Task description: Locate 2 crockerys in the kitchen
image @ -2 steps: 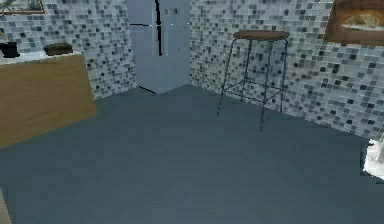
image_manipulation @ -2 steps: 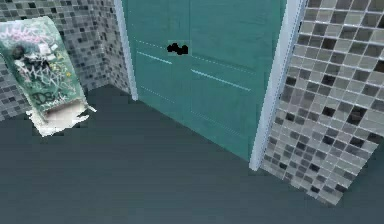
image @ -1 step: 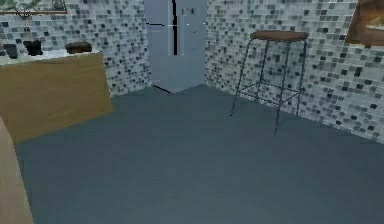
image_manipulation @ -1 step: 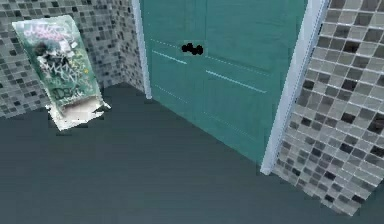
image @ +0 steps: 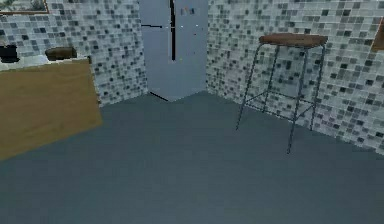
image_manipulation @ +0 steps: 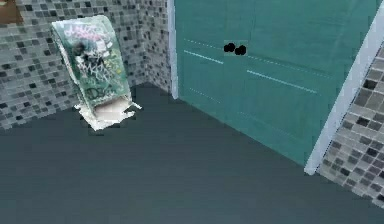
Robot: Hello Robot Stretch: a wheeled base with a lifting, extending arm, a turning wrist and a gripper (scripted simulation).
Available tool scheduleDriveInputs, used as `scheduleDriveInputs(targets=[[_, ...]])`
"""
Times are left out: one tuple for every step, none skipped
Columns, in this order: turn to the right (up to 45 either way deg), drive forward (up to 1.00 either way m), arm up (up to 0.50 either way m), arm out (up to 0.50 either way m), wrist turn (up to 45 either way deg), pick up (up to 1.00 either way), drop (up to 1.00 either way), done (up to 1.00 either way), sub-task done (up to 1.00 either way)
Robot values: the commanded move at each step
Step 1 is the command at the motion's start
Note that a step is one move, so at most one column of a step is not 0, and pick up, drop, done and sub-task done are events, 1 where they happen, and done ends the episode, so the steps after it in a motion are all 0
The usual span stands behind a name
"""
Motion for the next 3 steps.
scheduleDriveInputs(targets=[[-42.0,0.00,0.00,0.00,0.0,0.00,0.00,0.00,0.00],[0.0,1.00,0.00,0.00,0.0,0.00,0.00,0.00,0.00],[0.0,0.95,0.00,0.00,0.0,0.00,0.00,0.00,0.00]])
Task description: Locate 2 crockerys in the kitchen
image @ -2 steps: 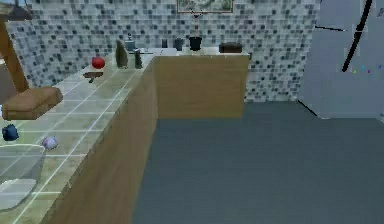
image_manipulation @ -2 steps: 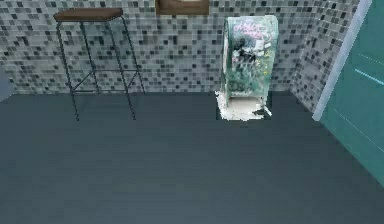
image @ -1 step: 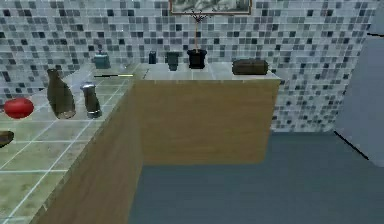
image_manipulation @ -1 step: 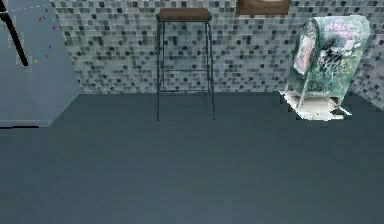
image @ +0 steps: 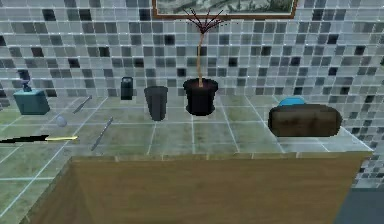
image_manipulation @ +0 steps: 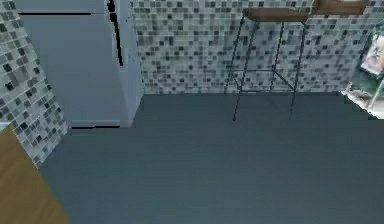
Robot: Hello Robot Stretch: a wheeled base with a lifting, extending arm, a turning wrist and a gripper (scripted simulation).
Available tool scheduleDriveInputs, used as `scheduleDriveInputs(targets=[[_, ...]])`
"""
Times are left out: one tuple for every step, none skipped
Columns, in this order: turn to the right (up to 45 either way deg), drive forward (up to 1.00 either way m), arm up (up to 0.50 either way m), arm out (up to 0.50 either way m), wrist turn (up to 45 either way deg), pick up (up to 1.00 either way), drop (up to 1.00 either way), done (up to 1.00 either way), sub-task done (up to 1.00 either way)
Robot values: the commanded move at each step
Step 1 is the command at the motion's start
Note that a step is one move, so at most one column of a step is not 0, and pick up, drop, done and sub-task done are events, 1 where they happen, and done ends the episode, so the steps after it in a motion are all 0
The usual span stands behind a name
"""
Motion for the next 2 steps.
scheduleDriveInputs(targets=[[-45.0,0.00,0.00,0.00,0.0,0.00,0.00,0.00,0.00],[0.0,0.05,0.00,0.00,0.0,0.00,0.00,0.00,0.00]])
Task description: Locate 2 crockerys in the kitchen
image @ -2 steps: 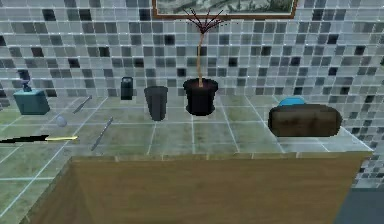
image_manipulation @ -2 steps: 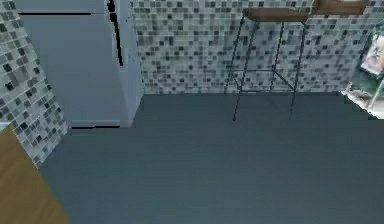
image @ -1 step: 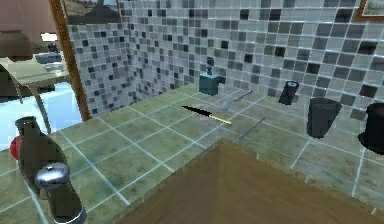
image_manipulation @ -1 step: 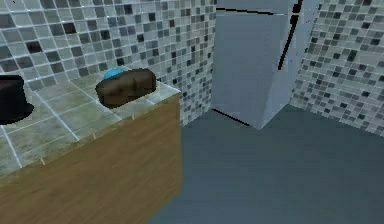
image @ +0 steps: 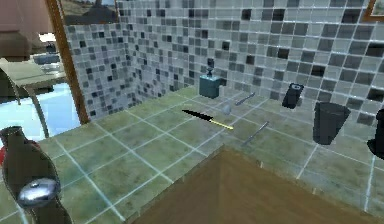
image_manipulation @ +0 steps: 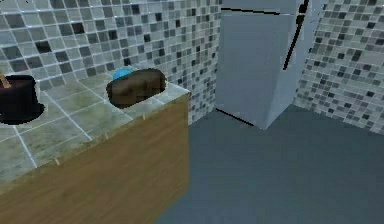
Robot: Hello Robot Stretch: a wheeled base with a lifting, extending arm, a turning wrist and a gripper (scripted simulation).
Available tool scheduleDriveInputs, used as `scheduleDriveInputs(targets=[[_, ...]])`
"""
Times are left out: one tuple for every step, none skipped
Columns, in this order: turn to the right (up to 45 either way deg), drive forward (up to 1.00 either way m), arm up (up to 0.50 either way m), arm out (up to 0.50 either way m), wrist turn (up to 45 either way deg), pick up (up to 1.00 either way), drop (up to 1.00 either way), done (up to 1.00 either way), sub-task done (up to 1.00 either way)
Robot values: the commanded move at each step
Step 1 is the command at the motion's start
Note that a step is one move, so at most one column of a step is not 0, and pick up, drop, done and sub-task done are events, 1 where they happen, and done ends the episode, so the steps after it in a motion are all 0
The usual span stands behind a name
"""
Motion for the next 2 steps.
scheduleDriveInputs(targets=[[33.0,0.00,0.00,0.00,0.0,0.00,0.00,0.00,0.00],[0.0,0.00,0.00,0.00,0.0,0.00,0.00,1.00,0.00]])
